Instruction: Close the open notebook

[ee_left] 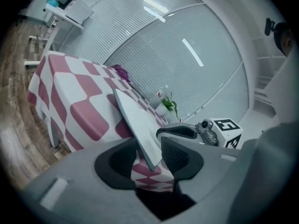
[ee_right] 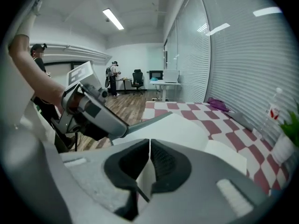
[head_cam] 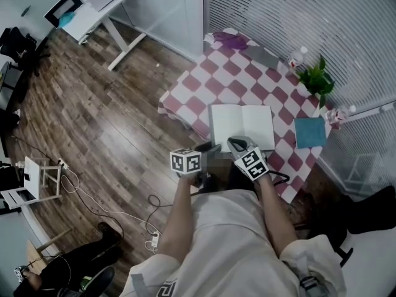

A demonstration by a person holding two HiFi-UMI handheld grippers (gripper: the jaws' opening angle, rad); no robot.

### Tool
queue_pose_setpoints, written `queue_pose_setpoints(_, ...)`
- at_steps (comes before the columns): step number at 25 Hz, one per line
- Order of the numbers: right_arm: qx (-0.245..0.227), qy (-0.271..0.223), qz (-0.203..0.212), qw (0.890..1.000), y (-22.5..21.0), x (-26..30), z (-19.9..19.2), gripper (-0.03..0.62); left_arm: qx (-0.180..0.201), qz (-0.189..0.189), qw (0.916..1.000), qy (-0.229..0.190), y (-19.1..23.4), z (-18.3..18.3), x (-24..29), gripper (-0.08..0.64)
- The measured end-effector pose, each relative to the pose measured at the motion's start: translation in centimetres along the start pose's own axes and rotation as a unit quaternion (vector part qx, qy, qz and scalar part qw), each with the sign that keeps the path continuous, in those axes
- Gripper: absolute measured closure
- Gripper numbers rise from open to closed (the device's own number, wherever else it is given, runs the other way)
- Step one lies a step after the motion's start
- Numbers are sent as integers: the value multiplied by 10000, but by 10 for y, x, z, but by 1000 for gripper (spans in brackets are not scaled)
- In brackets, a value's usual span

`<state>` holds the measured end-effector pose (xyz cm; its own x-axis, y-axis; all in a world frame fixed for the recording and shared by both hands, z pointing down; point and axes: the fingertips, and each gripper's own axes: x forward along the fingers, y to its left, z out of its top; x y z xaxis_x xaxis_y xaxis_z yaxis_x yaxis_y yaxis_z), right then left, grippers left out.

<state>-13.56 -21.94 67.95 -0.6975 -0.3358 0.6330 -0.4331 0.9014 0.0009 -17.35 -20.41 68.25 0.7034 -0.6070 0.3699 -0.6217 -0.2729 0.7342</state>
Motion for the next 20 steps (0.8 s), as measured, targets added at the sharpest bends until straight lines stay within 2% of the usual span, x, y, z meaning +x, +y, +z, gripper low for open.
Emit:
queue_pose_setpoints(4,-232,-69,-11,9997,9,-11,0,569,412,-330,9986,25,-23,13,2,393)
queue_pose_setpoints(16,736,-583,-581,9939,-33,-50,-2,569,1371,-1080,9843,260,-83,30,24,393)
queue_pose_setpoints(20,771,-576,-721,9927,-44,-58,-1,569,1603,-1290,9777,415,-101,34,34,393)
